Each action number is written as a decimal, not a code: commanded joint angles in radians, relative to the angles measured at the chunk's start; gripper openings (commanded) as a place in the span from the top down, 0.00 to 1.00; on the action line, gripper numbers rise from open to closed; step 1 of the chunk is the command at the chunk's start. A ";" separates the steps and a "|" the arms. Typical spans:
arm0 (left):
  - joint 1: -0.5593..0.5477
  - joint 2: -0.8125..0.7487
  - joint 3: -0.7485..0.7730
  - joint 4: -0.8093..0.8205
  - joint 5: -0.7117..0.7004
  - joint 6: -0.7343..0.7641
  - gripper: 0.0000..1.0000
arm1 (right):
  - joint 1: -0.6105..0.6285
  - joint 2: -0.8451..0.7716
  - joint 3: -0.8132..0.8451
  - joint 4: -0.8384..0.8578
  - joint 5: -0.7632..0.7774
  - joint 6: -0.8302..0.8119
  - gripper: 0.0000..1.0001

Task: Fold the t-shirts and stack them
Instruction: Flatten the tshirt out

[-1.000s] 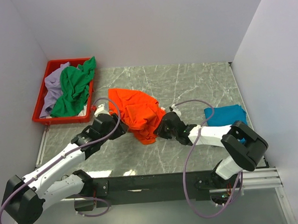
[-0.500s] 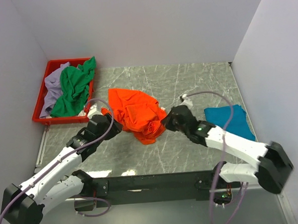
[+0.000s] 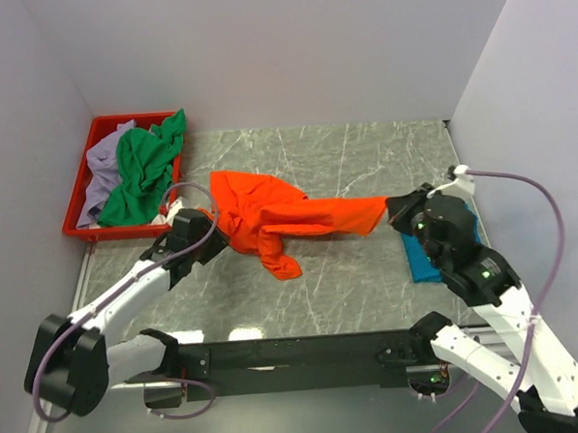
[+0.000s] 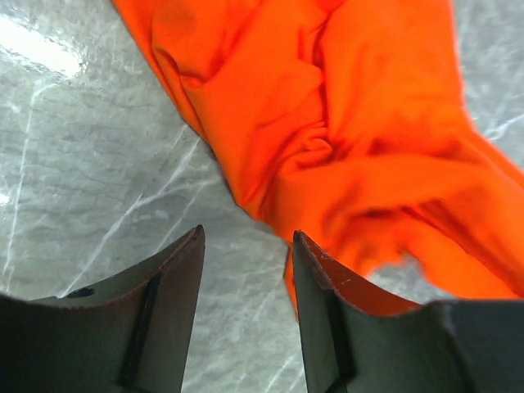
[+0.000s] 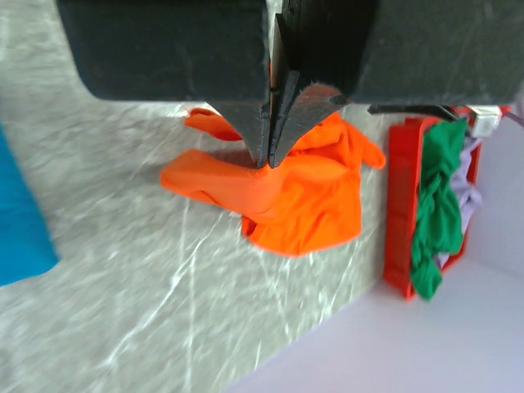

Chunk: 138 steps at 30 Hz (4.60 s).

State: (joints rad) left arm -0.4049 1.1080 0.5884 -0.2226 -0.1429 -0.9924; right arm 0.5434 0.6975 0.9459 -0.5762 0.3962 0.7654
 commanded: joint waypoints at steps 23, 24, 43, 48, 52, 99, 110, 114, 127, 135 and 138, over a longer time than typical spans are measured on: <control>-0.350 0.052 -0.007 0.115 -0.061 -0.034 0.53 | -0.364 0.289 0.404 -0.060 -0.129 -0.204 1.00; -0.404 0.053 -0.016 0.123 -0.082 -0.035 0.54 | -0.368 0.301 0.407 -0.059 -0.141 -0.204 1.00; -0.658 0.573 0.353 -0.022 -0.339 0.026 0.48 | -0.399 0.304 0.401 -0.054 -0.209 -0.209 1.00; -0.655 0.543 0.383 -0.173 -0.443 -0.011 0.97 | -0.405 0.306 0.406 -0.063 -0.204 -0.213 1.00; -0.621 0.365 0.332 -0.294 -0.486 -0.038 0.99 | -0.422 0.316 0.424 -0.077 -0.198 -0.215 1.00; -0.601 -0.149 -0.091 -0.394 -0.377 -0.436 0.49 | -0.465 0.281 0.085 0.038 -0.345 -0.210 1.00; -0.603 0.013 -0.062 -0.343 -0.385 -0.402 0.47 | -0.464 0.269 0.068 0.050 -0.369 -0.209 1.00; -0.601 0.049 -0.065 -0.327 -0.399 -0.402 0.47 | -0.465 0.272 0.067 0.052 -0.373 -0.209 1.00; -0.601 0.090 0.054 -0.394 -0.451 -0.345 0.99 | -0.465 0.249 0.100 0.003 -0.367 -0.209 1.00; -0.526 -0.256 0.330 -0.635 -0.575 -0.178 1.00 | -0.480 0.188 0.206 -0.121 -0.338 -0.192 1.00; -0.473 -0.309 0.485 -0.702 -0.616 -0.091 1.00 | -0.488 0.149 0.286 -0.178 -0.339 -0.172 1.00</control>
State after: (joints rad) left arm -0.9142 0.8524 0.9546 -0.8108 -0.6628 -1.2095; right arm 0.0692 0.9123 1.1259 -0.7025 0.0380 0.5770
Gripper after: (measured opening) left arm 0.018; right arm 0.008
